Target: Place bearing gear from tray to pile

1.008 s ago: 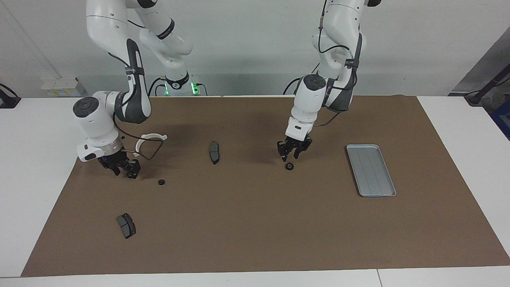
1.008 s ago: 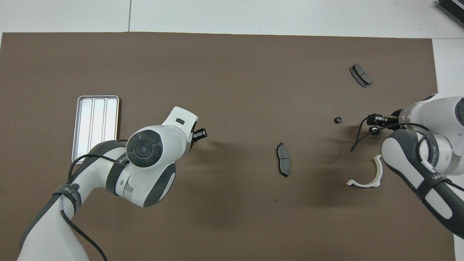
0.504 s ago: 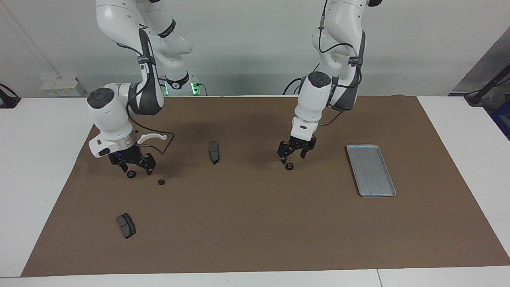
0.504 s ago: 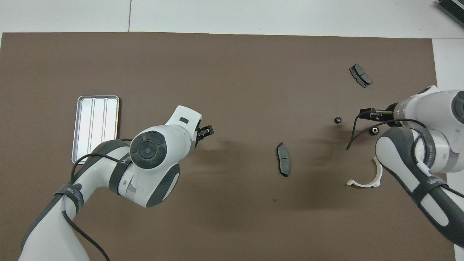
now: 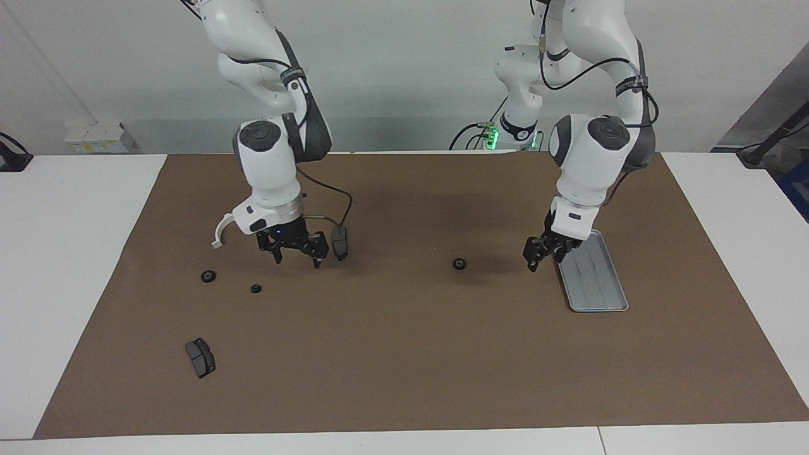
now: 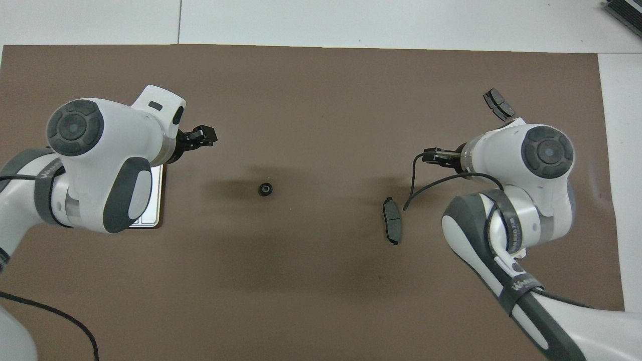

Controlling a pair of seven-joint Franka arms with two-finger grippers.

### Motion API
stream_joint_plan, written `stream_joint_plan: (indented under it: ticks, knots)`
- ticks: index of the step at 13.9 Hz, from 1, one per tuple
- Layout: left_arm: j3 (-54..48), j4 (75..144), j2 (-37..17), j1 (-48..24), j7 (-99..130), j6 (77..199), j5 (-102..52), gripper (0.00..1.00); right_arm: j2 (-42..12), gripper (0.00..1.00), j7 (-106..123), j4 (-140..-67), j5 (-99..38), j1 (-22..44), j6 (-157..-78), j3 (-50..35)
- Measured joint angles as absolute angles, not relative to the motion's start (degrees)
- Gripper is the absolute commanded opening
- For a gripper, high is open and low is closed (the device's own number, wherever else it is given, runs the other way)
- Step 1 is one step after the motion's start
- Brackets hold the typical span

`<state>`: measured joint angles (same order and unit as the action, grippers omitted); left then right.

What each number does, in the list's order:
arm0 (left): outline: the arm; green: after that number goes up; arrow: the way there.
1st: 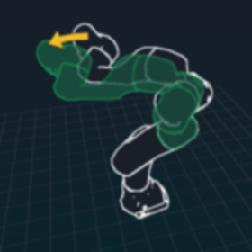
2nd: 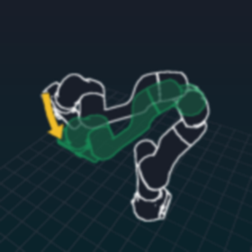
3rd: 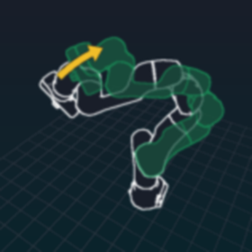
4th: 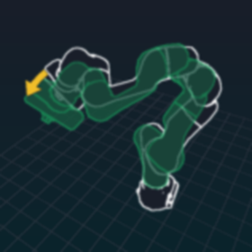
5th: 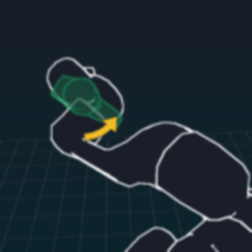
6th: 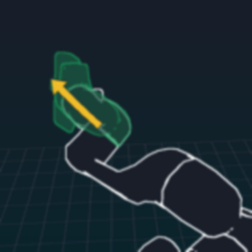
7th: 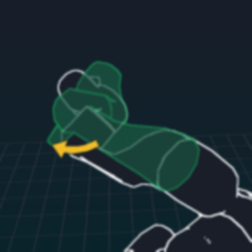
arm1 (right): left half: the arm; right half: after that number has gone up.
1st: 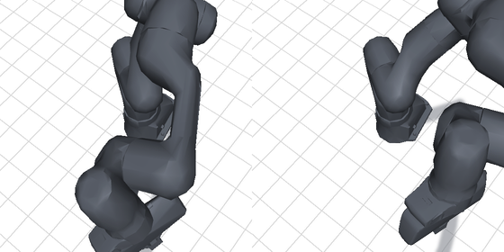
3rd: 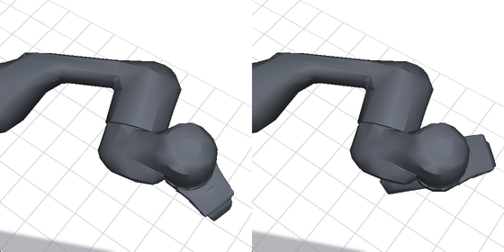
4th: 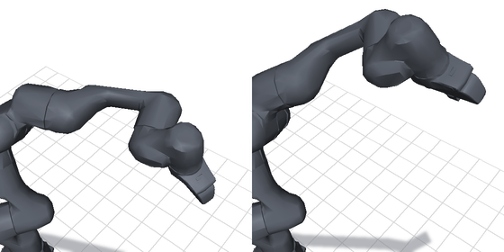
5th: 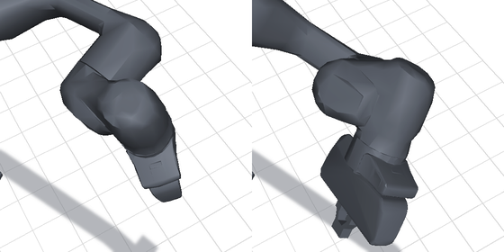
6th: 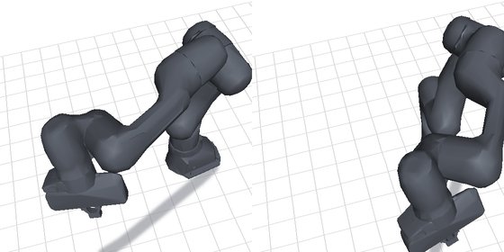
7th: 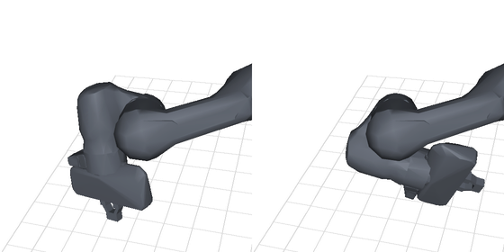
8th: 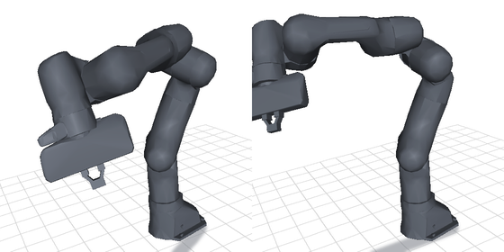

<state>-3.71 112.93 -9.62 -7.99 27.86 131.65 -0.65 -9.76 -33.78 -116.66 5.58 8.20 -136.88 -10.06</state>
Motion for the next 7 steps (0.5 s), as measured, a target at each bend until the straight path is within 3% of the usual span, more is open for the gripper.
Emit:
stream_joint_plan:
  ticks: [3, 7]
  knots:
    - [-3.8, 114.3, -9.6, -7.7, 27.7, 131.9, -0.7, 0.01, -11.9, 1.0, -41.0, -112.6, 5.6, 14.8, -134.8, -10.0]
    - [-3.9, 115.5, -9.6, -7.6, 27.7, 133.7, -0.7, 0.0, -17.0, 1.0, -47.3, -103.9, 5.6, 20.6, -132.2, -10.0]
